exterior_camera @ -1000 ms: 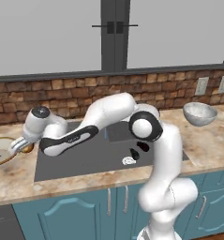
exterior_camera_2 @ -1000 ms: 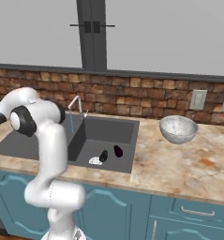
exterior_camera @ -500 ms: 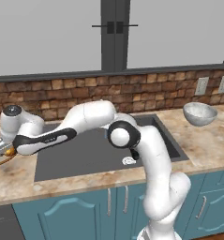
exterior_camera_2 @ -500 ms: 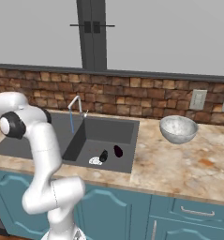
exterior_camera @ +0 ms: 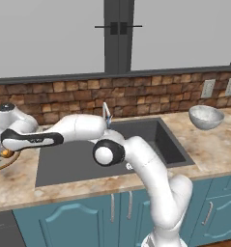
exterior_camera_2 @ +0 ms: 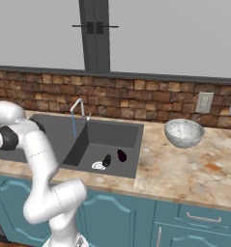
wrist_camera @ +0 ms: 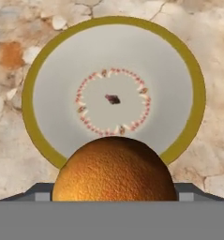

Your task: Pick the eggplants from the sink and place them in one bowl. Place the orange in the other bowl. Then turn off the sink faucet.

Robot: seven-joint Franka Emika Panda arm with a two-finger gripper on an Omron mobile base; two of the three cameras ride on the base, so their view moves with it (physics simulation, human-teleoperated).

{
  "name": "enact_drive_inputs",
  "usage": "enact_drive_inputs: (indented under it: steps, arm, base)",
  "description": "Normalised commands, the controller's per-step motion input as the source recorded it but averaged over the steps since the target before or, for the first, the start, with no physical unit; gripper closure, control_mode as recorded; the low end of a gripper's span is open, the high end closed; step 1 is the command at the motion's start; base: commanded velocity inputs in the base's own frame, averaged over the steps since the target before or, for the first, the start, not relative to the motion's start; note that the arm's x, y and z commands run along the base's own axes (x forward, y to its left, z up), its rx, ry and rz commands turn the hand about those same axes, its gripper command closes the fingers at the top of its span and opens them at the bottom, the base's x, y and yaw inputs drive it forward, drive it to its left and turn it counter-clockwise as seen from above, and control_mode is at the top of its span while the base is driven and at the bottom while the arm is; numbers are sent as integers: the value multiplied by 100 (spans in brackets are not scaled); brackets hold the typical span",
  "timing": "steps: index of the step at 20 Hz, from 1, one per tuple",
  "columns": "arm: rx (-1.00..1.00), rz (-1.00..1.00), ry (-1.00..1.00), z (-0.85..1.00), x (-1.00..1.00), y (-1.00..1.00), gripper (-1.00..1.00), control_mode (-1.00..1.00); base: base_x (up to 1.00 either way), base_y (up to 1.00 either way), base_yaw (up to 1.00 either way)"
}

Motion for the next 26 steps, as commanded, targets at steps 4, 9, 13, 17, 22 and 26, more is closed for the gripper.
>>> enact_drive_inputs:
  steps: [4,9,13,17,22,26]
  arm:
    - [-1,0,8,-42,27,36,100,-100]
    - [-3,0,9,-20,35,44,100,-100]
    - [-7,0,10,-11,39,43,100,-100]
    - [-3,0,4,14,33,34,-100,-100]
    - [-9,0,1,48,17,32,-100,-100]
    - [-21,0,12,66,6,32,-100,-100]
  base:
    - [0,0,0]
    - [0,0,0]
    - [0,0,0]
    - [0,0,0]
    - [0,0,0]
    - [0,0,0]
